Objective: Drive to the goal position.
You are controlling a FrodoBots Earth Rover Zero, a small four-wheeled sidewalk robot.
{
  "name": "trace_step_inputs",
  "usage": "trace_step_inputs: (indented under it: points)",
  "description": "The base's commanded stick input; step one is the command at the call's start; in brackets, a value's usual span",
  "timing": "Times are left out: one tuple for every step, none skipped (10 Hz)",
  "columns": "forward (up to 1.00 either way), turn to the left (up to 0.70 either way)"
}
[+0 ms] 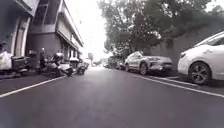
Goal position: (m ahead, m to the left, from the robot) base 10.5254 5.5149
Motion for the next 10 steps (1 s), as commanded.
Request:
trace_step_inputs:
  points:
    - [0.68,0.07]
    - [0.68,0.02]
    - [0.7,0.0]
    - [0.68,0.0]
    - [0.7,0.0]
    - [0.69,0.0]
    - [0.68,0.0]
    - [0.68,0.0]
    - [0.69,0.0]
    - [0.7,0.0]
